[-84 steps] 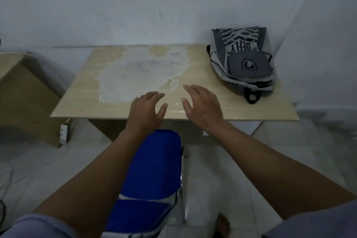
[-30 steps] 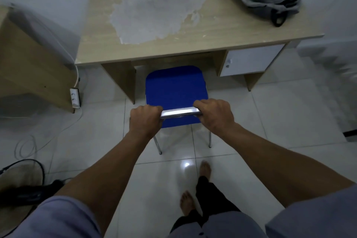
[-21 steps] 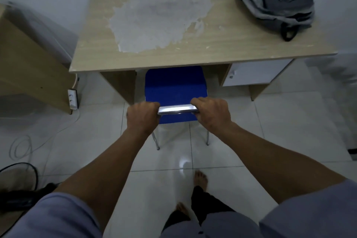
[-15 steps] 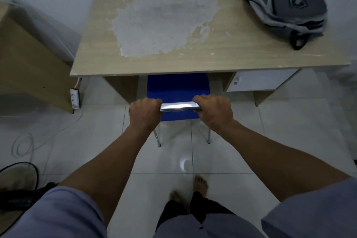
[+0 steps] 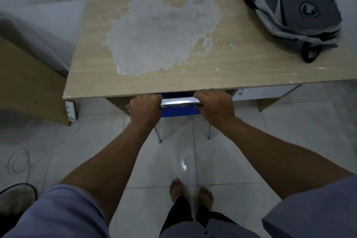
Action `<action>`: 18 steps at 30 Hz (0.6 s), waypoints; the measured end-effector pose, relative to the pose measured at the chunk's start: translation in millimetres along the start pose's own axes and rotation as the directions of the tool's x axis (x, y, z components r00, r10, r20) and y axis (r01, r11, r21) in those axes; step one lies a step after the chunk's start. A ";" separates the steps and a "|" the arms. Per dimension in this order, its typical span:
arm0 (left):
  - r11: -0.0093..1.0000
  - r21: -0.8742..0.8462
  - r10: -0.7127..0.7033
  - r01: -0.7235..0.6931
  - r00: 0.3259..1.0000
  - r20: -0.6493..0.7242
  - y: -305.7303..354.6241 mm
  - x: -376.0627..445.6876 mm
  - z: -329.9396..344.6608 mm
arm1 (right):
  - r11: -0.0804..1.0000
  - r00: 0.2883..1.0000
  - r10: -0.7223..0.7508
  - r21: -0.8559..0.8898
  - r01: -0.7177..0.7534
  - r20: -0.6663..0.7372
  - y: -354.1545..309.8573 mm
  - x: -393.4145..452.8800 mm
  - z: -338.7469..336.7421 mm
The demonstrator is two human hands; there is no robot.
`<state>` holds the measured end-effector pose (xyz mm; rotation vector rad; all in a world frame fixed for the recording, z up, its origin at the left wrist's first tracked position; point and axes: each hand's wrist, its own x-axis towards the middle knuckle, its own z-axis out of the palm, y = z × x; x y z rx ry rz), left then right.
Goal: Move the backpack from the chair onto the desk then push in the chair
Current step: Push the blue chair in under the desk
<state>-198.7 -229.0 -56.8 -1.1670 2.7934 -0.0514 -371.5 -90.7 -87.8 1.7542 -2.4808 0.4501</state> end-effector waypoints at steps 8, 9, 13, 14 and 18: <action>0.995 -0.018 0.098 -0.099 0.994 -0.048 -13.1 24.0 13.6 | 0.998 0.998 -0.032 -0.055 0.034 0.048 11.3 16.7 6.0; 0.995 -0.028 0.091 -0.093 0.995 -0.048 -12.5 23.8 14.6 | 0.998 0.998 -0.025 -0.056 0.028 0.054 10.0 16.0 5.5; 0.993 -0.080 0.084 -0.085 0.996 -0.006 -9.3 23.0 12.8 | 1.000 0.997 -0.011 0.000 0.011 0.075 5.3 15.1 -1.1; 0.988 -0.107 0.118 -0.115 0.993 0.018 -9.6 22.3 10.7 | 1.000 0.994 -0.011 0.020 0.009 0.104 5.5 13.9 -4.7; 0.952 -0.234 0.218 -0.197 0.974 0.064 -13.0 23.8 -22.3 | 0.995 0.993 0.051 0.078 -0.059 0.106 2.5 23.5 -31.8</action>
